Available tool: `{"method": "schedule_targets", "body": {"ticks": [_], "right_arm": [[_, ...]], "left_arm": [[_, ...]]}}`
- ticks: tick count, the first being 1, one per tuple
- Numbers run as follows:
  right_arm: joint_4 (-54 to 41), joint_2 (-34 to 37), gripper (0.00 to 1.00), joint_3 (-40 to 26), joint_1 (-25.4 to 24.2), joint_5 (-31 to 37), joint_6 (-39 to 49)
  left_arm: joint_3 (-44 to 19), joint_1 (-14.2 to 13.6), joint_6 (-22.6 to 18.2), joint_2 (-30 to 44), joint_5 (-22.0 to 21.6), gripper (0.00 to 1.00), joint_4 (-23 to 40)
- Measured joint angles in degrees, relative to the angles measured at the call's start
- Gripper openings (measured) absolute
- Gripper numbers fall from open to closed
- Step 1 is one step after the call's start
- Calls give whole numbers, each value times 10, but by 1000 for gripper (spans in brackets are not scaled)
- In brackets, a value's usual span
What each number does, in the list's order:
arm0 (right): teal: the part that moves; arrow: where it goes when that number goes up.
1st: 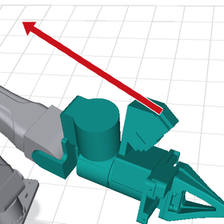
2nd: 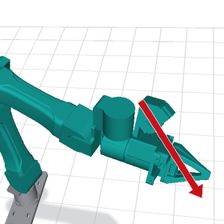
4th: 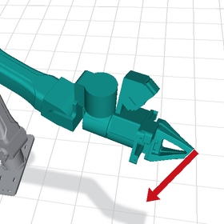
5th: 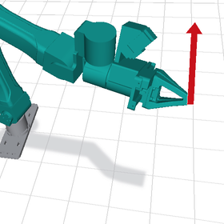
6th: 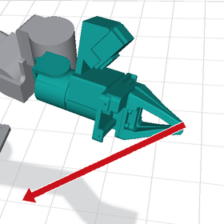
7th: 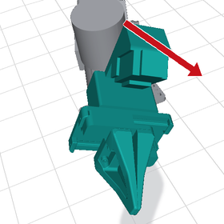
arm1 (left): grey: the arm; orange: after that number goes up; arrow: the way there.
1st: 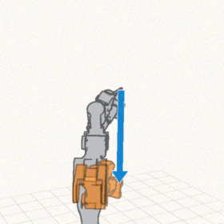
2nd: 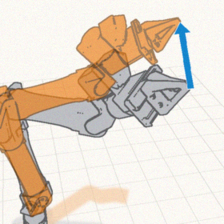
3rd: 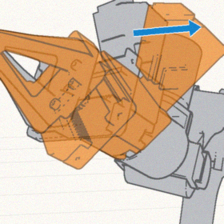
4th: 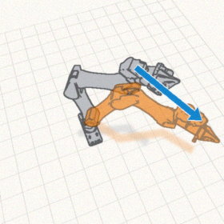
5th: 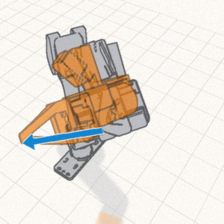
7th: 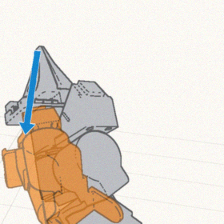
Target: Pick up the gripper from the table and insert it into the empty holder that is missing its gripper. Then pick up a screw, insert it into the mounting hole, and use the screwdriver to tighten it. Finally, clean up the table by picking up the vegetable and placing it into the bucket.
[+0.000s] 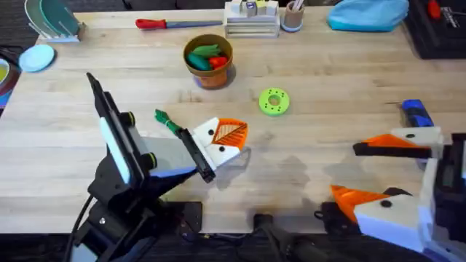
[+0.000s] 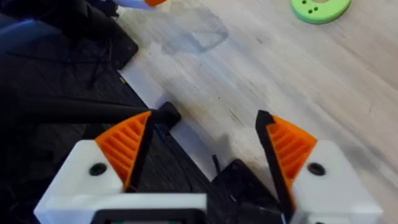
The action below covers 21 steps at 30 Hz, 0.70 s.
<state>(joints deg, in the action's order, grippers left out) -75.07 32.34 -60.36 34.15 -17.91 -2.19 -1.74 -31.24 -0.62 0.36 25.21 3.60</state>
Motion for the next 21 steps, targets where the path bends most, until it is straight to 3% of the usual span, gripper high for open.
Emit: {"method": "schedule_targets", "body": {"ticks": [9, 17, 21], "right_arm": [[0, 0, 992, 1, 0, 11, 27], [3, 0, 994, 1, 0, 53, 27], [9, 2, 992, 1, -4, 108, 5]], "left_arm": [[0, 0, 0, 0, 0, 5, 0], [0, 0, 0, 0, 0, 5, 0], [0, 0, 0, 0, 0, 5, 0]]}}
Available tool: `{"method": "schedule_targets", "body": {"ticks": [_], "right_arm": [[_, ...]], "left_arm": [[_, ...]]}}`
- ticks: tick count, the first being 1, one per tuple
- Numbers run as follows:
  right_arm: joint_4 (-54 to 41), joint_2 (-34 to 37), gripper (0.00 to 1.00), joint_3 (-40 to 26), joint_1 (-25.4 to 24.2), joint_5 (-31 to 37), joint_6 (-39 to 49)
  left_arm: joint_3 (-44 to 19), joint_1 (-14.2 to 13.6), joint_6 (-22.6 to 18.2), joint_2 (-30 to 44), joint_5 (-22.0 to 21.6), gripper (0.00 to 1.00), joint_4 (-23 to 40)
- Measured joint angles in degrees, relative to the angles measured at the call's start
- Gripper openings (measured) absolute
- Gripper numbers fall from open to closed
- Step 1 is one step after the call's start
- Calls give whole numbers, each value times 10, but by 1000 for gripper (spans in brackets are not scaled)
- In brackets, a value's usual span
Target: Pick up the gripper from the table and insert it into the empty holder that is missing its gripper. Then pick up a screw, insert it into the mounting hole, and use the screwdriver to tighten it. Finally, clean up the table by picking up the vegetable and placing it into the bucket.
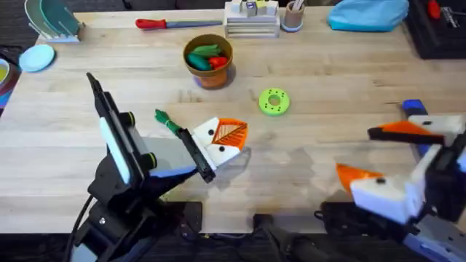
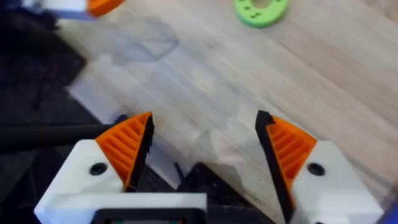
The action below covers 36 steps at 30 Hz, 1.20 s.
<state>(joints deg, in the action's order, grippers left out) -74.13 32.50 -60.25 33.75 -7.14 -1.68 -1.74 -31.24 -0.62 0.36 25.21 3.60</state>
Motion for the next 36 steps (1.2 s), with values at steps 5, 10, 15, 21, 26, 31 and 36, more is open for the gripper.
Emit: {"method": "schedule_targets", "body": {"ticks": [5, 10, 15, 21, 26, 31, 36], "right_arm": [[1, 45, 992, 0, -35, 63, -26], [4, 145, 992, 0, -121, 97, -33], [5, 243, 992, 0, -242, 140, -36], [7, 305, 992, 0, -370, 211, -32], [14, 333, 992, 0, -421, 310, -28], [89, 344, 992, 0, -451, 393, -13], [170, 346, 992, 0, -492, 316, 62]], "left_arm": [[0, 0, 0, 0, 0, 5, 0], [0, 0, 0, 0, 0, 5, 0], [0, 0, 0, 0, 0, 5, 0], [0, 0, 0, 0, 0, 5, 2], [0, 0, 0, 0, 0, 5, 3], [0, 0, 0, 0, 0, 5, 3], [0, 0, 0, 0, 0, 5, 3]]}}
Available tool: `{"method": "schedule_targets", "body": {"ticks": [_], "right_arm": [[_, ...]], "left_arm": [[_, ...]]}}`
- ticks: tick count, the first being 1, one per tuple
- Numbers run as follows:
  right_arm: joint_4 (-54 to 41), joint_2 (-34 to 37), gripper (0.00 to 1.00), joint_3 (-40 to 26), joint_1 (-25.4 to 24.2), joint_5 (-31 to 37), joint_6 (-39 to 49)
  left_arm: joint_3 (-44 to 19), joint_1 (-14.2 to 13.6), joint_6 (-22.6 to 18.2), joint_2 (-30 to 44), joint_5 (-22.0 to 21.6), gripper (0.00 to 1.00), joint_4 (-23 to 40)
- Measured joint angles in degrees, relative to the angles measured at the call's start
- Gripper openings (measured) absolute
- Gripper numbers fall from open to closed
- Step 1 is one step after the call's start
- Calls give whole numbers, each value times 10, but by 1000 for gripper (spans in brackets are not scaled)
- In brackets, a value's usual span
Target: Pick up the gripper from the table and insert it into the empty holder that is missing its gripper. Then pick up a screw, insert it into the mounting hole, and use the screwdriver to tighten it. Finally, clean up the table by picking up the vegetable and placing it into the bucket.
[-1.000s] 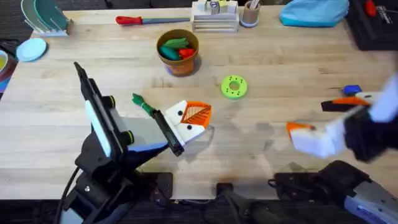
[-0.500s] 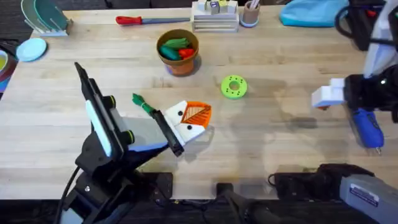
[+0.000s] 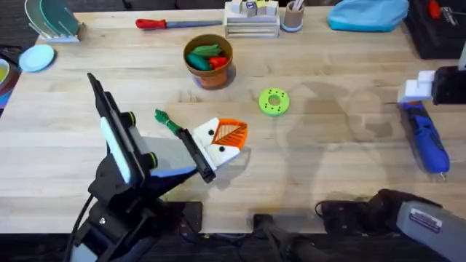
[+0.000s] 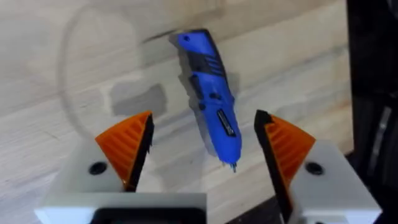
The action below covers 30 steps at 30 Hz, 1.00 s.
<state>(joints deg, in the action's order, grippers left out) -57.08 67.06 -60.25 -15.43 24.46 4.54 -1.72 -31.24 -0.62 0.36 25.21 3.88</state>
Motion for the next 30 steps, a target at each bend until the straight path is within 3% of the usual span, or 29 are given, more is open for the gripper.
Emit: {"method": "schedule_targets", "body": {"ticks": [6, 18, 30], "right_arm": [[46, 36, 992, 0, -77, -57, 93], [25, 145, 991, 0, -205, -109, 220], [102, 248, 991, 0, -222, -155, 286]], "left_arm": [[0, 0, 0, 0, 0, 5, 0], [0, 0, 0, 0, 0, 5, 0], [0, 0, 0, 0, 0, 5, 0]]}}
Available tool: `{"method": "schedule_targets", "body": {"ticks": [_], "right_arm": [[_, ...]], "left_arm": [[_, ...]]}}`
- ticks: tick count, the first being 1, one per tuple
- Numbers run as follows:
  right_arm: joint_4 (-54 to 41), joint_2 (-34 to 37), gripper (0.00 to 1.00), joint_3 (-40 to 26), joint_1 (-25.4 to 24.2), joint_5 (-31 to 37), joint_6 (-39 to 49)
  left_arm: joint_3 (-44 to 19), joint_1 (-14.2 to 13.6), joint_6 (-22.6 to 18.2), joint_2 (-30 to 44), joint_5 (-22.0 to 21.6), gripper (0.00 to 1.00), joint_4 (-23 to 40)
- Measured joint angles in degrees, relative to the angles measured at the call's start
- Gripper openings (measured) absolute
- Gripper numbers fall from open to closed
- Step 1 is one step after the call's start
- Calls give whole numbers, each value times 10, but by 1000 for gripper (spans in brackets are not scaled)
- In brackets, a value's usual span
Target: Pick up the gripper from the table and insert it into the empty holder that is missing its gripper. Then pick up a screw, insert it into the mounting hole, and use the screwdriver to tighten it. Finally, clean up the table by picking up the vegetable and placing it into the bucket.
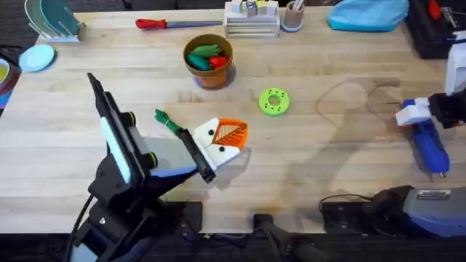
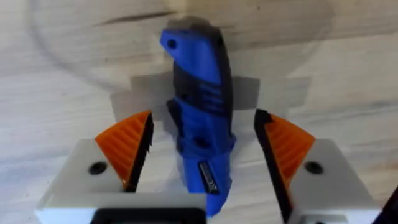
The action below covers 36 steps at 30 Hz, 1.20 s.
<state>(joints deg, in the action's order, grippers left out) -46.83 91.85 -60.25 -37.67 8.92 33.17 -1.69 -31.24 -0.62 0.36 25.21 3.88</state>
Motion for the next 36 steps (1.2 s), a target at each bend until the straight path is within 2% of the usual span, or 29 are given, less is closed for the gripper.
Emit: {"method": "schedule_targets", "body": {"ticks": [7, 15, 19, 22, 30, 34, 36], "right_arm": [[31, 41, 991, 0, 0, -7, 17], [33, 51, 990, -7, 0, -13, 31], [31, 52, 944, -7, 0, -15, 32], [26, 53, 823, -7, 0, -23, 33], [22, 55, 365, -7, 3, -36, 34], [25, 57, 241, -7, 3, -28, 34], [25, 58, 146, -7, 3, -25, 35]], "left_arm": [[0, 0, 0, 0, 0, 5, 0], [0, 0, 0, 0, 0, 5, 0], [0, 0, 0, 0, 0, 5, 0], [0, 0, 0, 0, 0, 5, 0], [1, 0, 0, 0, 0, 5, 0], [1, 0, 0, 0, 0, 5, 0], [1, 0, 0, 0, 0, 5, 0]]}}
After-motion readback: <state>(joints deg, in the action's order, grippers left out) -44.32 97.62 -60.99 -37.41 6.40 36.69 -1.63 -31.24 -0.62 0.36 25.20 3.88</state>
